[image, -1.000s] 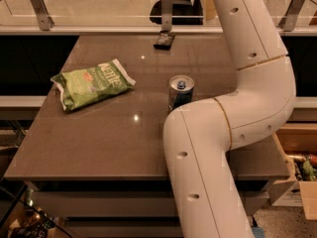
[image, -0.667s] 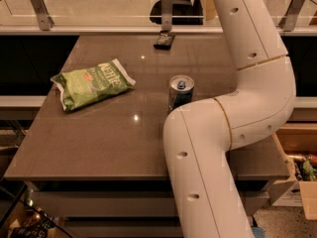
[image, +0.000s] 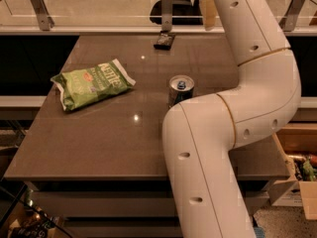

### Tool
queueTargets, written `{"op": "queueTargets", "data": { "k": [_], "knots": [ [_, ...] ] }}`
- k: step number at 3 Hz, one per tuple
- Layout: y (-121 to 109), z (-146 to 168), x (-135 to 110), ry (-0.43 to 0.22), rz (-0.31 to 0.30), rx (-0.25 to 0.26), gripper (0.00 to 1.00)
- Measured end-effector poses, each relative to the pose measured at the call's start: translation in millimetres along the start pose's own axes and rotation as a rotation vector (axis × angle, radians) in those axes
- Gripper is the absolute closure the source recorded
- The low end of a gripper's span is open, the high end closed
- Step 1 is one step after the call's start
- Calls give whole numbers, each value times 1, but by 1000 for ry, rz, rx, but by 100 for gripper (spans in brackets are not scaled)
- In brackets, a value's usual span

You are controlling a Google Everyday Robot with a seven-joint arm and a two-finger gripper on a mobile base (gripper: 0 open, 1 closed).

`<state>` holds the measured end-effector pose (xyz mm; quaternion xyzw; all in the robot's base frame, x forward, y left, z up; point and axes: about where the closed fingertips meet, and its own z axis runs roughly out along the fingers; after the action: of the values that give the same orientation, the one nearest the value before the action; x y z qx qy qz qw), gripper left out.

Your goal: Pick rxbar chocolate

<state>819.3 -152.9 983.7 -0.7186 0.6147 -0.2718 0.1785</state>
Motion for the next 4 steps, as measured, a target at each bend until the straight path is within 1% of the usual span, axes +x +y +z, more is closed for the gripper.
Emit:
{"op": "queueTargets", "data": {
  "k": [1,2,4],
  "knots": [
    [18,3,0,0,16,-82,0],
    [32,1,0,14,26,-148,0],
    [55,0,-5,14,62,-242,0]
  ]
}}
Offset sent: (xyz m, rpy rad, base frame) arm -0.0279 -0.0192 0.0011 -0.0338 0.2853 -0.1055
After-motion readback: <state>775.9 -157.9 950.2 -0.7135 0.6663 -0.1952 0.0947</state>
